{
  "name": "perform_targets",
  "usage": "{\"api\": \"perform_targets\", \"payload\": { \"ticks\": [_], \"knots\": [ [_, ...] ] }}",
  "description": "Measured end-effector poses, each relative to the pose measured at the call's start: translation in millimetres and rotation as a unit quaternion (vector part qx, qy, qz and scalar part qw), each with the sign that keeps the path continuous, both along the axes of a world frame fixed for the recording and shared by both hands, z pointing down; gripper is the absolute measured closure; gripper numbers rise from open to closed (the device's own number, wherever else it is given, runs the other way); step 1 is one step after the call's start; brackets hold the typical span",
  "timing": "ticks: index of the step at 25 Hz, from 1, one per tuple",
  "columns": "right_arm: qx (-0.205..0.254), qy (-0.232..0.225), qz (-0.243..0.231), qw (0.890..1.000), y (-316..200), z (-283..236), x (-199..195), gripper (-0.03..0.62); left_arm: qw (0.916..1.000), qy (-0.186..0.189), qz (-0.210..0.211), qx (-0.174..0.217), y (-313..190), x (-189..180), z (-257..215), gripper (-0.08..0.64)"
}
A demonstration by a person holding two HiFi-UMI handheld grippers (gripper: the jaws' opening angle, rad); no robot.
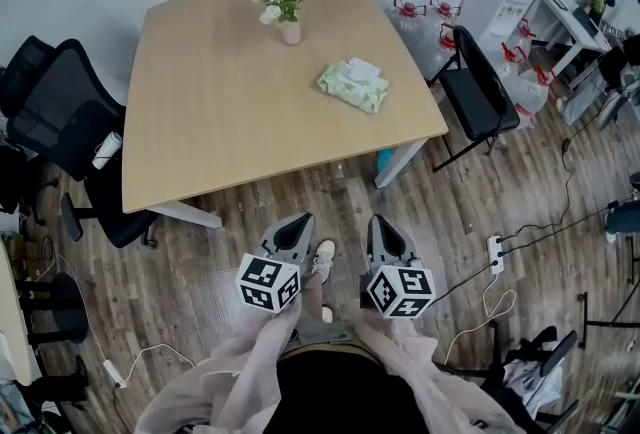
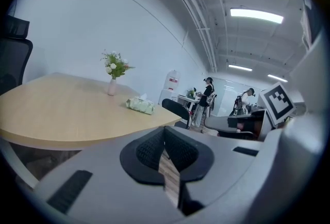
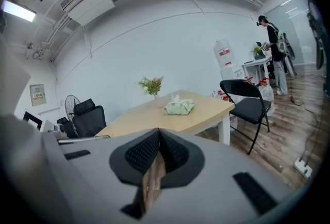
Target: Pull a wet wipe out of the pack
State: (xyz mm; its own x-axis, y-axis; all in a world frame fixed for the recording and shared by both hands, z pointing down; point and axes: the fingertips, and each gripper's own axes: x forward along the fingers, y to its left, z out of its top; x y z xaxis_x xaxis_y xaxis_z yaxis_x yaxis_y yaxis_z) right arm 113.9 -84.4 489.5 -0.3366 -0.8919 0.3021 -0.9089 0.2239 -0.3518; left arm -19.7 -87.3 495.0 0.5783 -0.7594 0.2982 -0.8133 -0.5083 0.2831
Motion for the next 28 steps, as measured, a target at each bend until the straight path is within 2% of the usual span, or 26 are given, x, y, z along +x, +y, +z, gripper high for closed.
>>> {"api": "perform_targets", "payload": {
  "ticks": [19,28],
  "knots": [
    [0.004,0.003,0.014,1.000,-134.6,-11.9,12.9,0.580,0.9997,0.000,0.019,0.014,-143.4,13.8,-16.5,0.548],
    [0.001,0.004,0.015,1.000,-172.3,-9.2,6.4,0.580,0.9995,0.001,0.028,0.015,-182.5,10.3,-14.0,0.549]
  ]
}}
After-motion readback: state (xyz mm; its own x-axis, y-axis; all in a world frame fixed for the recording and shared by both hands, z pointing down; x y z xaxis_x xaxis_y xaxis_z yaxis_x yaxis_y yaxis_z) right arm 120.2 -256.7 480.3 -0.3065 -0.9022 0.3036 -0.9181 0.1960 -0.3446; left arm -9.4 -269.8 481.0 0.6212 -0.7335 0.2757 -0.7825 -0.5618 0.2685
